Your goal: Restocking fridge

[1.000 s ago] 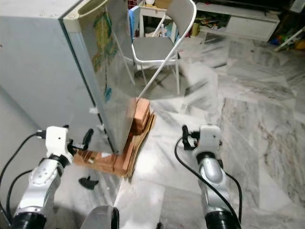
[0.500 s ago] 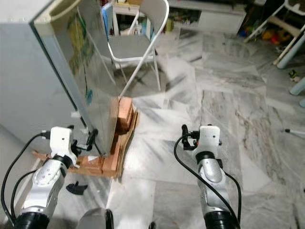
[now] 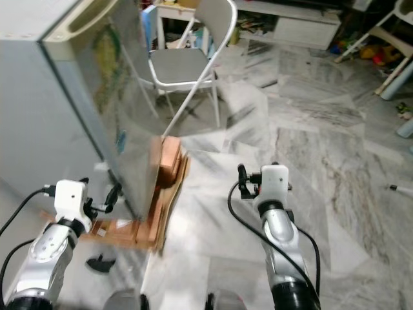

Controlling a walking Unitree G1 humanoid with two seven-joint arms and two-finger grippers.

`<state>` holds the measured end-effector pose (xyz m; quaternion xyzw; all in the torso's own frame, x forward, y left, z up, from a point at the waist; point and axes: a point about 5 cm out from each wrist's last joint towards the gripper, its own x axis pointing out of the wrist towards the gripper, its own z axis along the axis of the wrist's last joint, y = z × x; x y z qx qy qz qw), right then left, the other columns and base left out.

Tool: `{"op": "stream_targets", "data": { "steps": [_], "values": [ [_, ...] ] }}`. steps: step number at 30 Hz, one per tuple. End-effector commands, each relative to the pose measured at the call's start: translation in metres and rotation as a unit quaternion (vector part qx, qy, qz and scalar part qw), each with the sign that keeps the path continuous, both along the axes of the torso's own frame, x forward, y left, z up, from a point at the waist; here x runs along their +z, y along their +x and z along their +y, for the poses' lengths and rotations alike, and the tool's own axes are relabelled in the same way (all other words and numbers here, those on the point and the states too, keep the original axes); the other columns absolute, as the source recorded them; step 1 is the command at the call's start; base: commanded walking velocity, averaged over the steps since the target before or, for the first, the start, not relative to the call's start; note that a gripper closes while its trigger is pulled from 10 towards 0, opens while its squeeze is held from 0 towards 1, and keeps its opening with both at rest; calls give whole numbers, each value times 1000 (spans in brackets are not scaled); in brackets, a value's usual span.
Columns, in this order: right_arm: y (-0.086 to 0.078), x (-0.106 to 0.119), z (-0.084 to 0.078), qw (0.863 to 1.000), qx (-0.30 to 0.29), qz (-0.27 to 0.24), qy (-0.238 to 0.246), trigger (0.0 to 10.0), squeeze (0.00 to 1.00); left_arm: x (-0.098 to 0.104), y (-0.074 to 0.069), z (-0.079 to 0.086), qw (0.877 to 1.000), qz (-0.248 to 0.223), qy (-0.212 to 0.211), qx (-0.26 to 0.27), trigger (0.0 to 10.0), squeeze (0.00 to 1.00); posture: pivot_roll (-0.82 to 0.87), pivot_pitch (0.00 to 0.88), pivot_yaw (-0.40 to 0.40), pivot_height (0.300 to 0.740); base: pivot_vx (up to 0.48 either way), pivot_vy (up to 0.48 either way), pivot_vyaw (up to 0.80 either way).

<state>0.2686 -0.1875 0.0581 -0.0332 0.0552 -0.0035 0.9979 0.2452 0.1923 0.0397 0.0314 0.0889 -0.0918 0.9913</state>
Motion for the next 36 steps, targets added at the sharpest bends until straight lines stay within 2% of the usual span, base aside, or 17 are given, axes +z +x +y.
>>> {"op": "stream_targets", "data": {
  "steps": [1, 7, 12, 21, 23, 24, 27, 36],
  "values": [
    [2, 4, 0, 1000, -2, -7, 2, 10000, 0, 0, -5, 5, 1000, 1, 9, 8, 10000, 0, 94, 70, -63, 740, 0, 0, 0],
    [-1, 4, -3, 1000, -2, -2, 0, 10000, 0, 2, -9, 7, 999, -9, 7, 32, 10000, 0, 93, 88, -79, 740, 0, 0, 0],
    [-2, 6, -5, 1000, 0, -1, -4, 10000, 0, 12, 8, 18, 997, -32, 12, 68, 10000, 0, 85, 106, -91, 740, 0, 0, 0],
    [-4, 7, -8, 1000, 2, 2, -10, 10000, 0, 26, 37, 22, 996, -53, 21, 73, 10000, 0, 64, 112, -91, 740, 0, 0, 0],
    [-4, 7, -8, 1000, 1, 2, -11, 10000, 0, 27, 40, 22, 996, -54, 21, 74, 10000, 0, 64, 112, -91, 740, 0, 0, 0],
    [-5, 7, -9, 1000, 0, 3, -11, 10000, 0, 31, 47, 23, 995, -60, 19, 78, 10000, 0, 59, 111, -85, 740, 0, 0, 0],
    [-5, 8, -9, 1000, -3, 2, -11, 10000, 0, 35, 55, 26, 994, -65, 16, 92, 10000, 0, 56, 110, -82, 740, 0, 0, 0],
    [-9, 8, -12, 1000, -8, 1, -11, 10000, 0, 34, 63, 25, 993, -63, 26, 101, 10000, 0, 45, 107, -75, 740, 0, 0, 0]
  ]
}}
